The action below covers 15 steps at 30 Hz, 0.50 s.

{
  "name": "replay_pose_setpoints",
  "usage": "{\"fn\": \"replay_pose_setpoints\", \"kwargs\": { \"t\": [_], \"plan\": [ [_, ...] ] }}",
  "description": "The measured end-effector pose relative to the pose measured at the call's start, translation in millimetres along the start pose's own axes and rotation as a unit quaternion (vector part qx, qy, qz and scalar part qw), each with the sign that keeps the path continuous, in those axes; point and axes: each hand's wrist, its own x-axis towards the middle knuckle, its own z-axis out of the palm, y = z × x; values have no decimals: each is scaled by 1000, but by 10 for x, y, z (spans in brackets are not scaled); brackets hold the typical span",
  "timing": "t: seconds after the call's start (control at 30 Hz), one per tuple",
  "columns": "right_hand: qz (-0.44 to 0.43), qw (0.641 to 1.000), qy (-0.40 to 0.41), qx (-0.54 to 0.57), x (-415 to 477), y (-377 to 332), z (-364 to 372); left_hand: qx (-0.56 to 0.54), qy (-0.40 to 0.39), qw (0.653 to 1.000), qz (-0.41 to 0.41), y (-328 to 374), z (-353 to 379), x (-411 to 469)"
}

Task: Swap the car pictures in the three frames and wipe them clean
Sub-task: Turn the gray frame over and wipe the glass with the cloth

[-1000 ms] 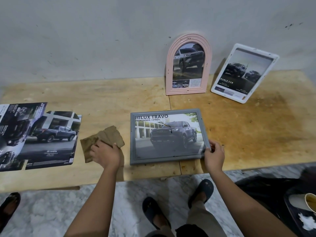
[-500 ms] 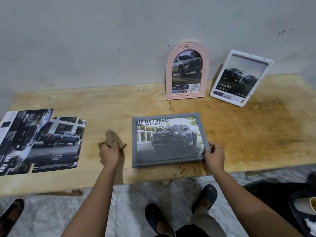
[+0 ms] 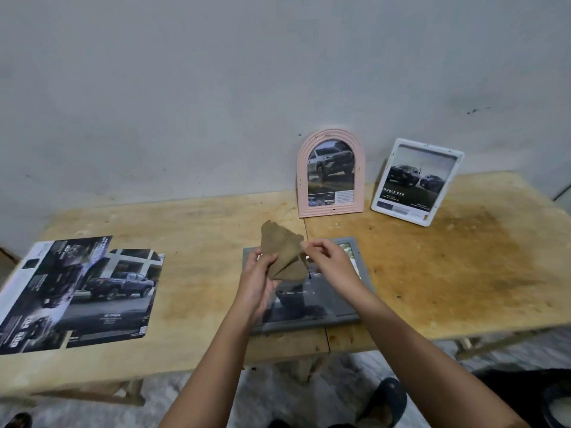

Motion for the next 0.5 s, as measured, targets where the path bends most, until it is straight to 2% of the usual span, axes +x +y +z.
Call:
{"fn": "replay_pose_setpoints", "kwargs": {
  "t": [0.13,0.27,0.5],
  "plan": [
    [40,996,-32,-79,61,-119,27,-93,-50,994,-14,-79,52,-41],
    [18,995,-44,-92,51,-183,30,-131,-71,988,-29,-136,55,-41],
    [-29,992,-100,-67,-104,-391,206,-253,3,962,-100,-245,71,-46]
  ]
}}
